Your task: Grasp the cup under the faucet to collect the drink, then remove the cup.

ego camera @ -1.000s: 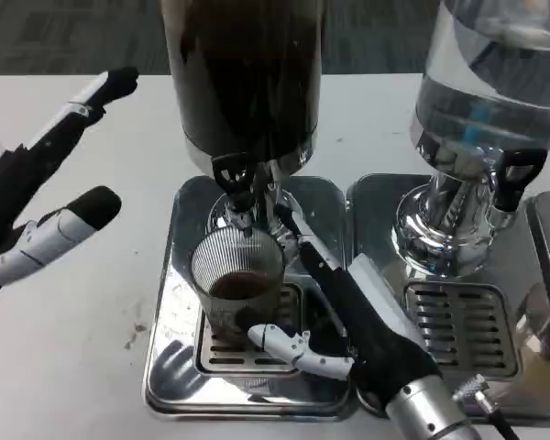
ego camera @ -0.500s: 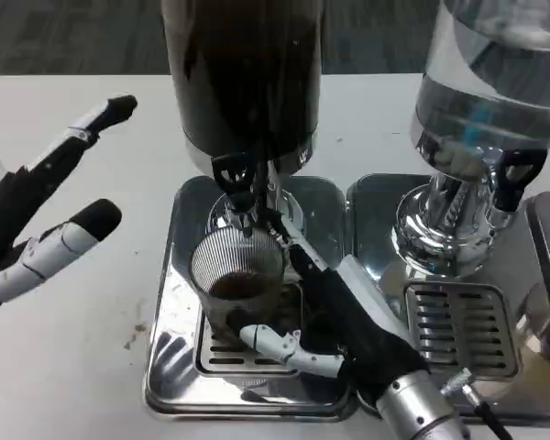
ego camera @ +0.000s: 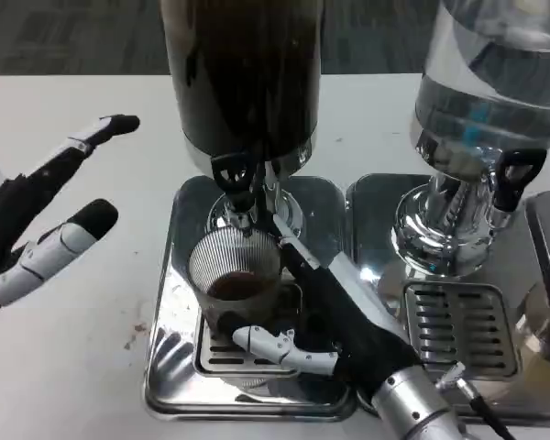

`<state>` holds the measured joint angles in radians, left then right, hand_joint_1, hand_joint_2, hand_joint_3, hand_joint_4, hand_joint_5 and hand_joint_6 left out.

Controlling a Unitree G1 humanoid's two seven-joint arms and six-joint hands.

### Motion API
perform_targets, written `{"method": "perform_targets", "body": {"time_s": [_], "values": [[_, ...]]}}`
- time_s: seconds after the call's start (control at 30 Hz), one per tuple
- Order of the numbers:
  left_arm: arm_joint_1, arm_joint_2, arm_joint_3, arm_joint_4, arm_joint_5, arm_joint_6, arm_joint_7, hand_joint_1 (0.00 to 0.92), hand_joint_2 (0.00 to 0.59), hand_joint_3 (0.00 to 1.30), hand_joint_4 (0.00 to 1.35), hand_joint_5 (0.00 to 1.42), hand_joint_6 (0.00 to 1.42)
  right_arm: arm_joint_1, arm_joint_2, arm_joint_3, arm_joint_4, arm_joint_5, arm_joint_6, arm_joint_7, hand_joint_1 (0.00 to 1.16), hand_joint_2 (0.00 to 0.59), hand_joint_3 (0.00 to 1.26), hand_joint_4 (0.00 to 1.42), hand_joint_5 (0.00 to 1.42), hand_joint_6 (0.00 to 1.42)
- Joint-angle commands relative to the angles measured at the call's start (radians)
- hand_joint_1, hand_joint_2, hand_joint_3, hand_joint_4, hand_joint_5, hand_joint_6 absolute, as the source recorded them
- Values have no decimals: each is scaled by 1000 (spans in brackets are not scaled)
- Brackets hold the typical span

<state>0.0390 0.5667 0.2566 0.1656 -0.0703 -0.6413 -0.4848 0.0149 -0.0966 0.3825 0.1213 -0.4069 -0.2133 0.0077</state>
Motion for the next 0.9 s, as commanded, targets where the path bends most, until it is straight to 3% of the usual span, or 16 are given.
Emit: {"method": "perform_targets", "body": {"time_s": [0.03,0.47,0.73,0.9], "values": [[4,3,-5,19,9,2,11,0,168,175,18,50,54,-20,7,-1,31,25,-9,17,570,197,0,0,0,10],[3,2,-9,36,10,1,10,0,171,186,26,50,57,-56,7,-19,114,96,-87,51,529,191,0,0,0,17],[0,3,-12,48,16,1,11,0,174,200,29,61,58,-61,4,-21,119,81,-83,43,524,187,0,0,0,17],[-7,6,-14,57,19,0,9,0,174,203,33,61,58,-60,2,-20,111,65,-71,35,689,180,0,0,0,28]]}}
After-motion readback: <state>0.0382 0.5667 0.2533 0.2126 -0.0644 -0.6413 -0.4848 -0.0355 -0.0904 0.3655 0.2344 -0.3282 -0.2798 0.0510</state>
